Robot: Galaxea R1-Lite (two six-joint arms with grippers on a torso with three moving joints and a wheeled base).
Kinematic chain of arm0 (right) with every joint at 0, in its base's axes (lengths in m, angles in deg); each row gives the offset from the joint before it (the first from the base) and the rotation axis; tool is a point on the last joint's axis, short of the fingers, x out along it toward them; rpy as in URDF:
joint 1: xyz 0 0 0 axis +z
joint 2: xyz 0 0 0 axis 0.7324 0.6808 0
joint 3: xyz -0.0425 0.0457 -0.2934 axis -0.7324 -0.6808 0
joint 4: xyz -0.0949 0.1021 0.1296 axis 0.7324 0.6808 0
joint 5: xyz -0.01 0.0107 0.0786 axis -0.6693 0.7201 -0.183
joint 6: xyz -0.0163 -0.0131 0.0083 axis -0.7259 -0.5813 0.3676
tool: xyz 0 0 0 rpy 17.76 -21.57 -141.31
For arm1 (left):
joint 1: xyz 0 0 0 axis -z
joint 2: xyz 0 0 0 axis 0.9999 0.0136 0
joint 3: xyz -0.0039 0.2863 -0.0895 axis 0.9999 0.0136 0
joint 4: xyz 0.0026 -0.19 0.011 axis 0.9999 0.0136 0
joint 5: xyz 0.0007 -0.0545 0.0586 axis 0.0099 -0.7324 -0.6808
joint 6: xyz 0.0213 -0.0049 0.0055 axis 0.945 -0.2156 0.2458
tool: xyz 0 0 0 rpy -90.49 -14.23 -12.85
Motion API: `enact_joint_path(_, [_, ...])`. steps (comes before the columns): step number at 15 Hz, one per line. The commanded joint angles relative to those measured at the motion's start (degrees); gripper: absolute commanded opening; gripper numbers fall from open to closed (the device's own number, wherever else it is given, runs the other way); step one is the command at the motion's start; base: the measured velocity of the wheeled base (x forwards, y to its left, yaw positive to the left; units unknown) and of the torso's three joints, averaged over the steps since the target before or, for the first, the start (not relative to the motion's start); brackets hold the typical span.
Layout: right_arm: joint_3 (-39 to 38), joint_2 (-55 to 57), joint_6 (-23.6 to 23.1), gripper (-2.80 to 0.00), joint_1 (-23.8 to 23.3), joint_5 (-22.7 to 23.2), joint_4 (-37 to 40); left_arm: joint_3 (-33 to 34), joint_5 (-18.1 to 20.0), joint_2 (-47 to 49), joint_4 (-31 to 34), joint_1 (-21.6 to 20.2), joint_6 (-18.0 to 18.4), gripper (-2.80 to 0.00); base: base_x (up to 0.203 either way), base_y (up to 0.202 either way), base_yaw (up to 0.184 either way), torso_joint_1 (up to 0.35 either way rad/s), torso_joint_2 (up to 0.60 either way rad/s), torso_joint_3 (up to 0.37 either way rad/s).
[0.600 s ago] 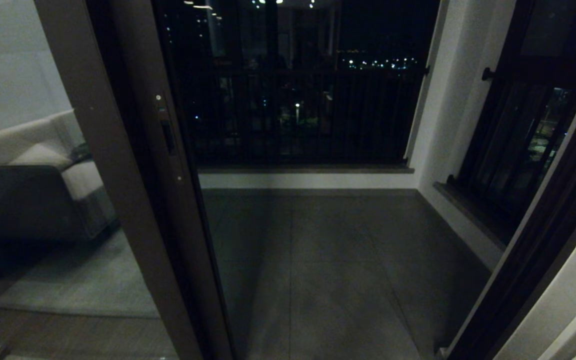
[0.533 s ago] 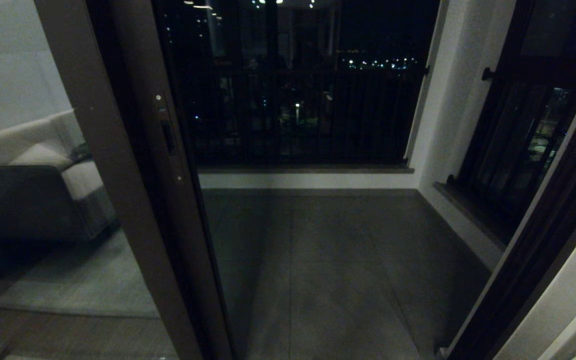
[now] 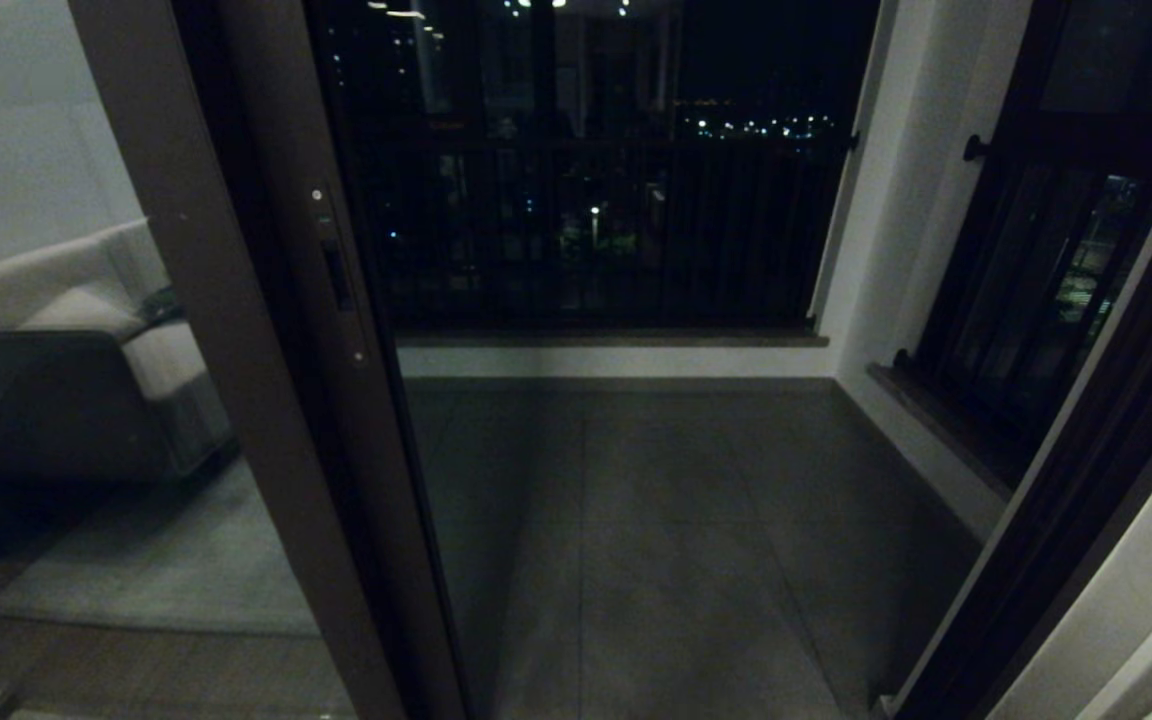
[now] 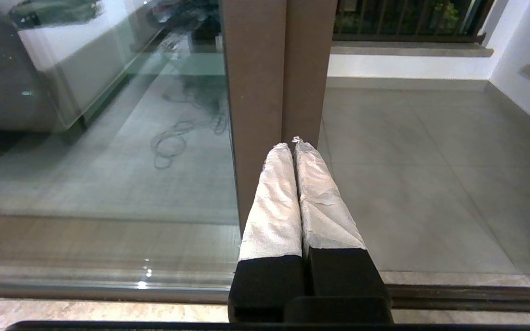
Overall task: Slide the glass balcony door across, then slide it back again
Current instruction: Close the slid door
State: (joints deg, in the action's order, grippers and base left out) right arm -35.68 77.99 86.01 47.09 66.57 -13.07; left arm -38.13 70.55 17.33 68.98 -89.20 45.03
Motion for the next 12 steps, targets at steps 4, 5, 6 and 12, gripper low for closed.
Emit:
enact_joint_path(4, [0.0, 0.0, -0.1, -2.8, 0.0, 0.0, 0.0, 0.0, 0.0, -0.1, 0.0, 0.0, 0.0, -2.8, 0.0, 0.0, 0.0, 0.0, 0.0, 0.0])
enact_joint_path(5, [0.0, 0.0, -0.1, -2.8, 0.0, 0.0, 0.0, 0.0, 0.0, -0.1, 0.0, 0.0, 0.1, -2.8, 0.0, 0.0, 0.0, 0.0, 0.0, 0.0])
enact_joint_path(6, [0.0, 0.0, -0.1, -2.8, 0.0, 0.0, 0.0, 0.0, -0.1, -0.1, -0.1, 0.0, 0.0, -2.8, 0.0, 0.0, 0.0, 0.0, 0.0, 0.0])
enact_joint_path(12, [0.0, -0.1, -0.1, -2.8, 0.0, 0.0, 0.0, -0.4, 0.1, -0.1, 0.8, 0.0, 1.4, -2.8, 0.0, 0.0, 0.0, 0.0, 0.0, 0.0])
